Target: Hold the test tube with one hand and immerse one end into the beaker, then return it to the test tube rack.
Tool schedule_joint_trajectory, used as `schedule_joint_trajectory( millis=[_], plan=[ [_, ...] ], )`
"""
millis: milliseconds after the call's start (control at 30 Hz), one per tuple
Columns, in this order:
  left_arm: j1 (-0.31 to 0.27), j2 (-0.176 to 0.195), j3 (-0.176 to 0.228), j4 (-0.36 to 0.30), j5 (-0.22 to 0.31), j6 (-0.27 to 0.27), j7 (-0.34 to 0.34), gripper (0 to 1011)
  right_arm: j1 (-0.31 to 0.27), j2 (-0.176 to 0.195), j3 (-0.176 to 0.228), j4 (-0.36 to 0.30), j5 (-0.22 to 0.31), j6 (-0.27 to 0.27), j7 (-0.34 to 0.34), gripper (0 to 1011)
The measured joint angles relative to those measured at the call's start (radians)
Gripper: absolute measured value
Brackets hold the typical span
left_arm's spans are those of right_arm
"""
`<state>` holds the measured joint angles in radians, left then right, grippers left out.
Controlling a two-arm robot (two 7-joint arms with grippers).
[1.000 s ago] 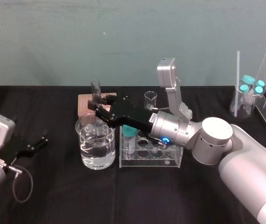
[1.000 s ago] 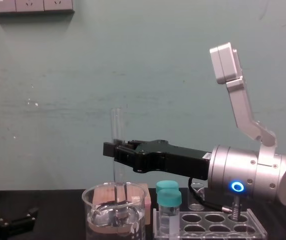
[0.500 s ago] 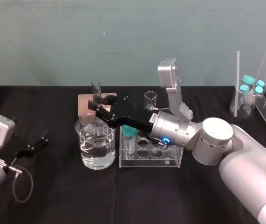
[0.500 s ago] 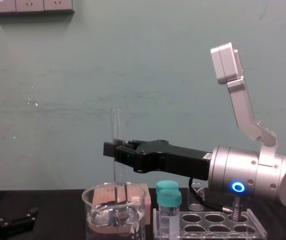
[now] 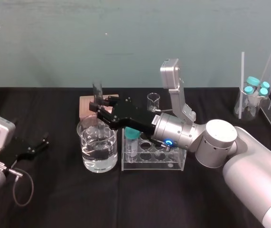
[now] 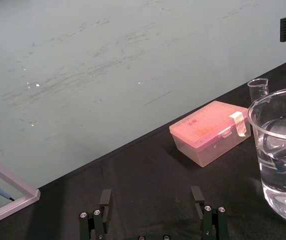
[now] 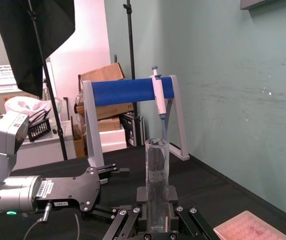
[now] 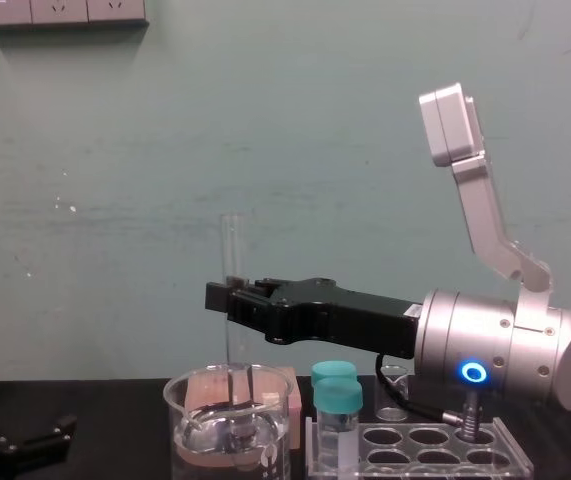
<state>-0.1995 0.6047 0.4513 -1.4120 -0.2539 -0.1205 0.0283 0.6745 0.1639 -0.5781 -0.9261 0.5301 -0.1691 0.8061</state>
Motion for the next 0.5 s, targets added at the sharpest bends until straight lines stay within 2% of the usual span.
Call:
schedule_joint_trajectory(
  millis=[500],
  plan=[
    [0.0, 0.0, 0.0, 0.0, 0.0, 0.0, 0.0, 1000, -0.005, 0.004, 0.001, -0.009, 0.001, 0.0, -0.002, 228]
  ],
)
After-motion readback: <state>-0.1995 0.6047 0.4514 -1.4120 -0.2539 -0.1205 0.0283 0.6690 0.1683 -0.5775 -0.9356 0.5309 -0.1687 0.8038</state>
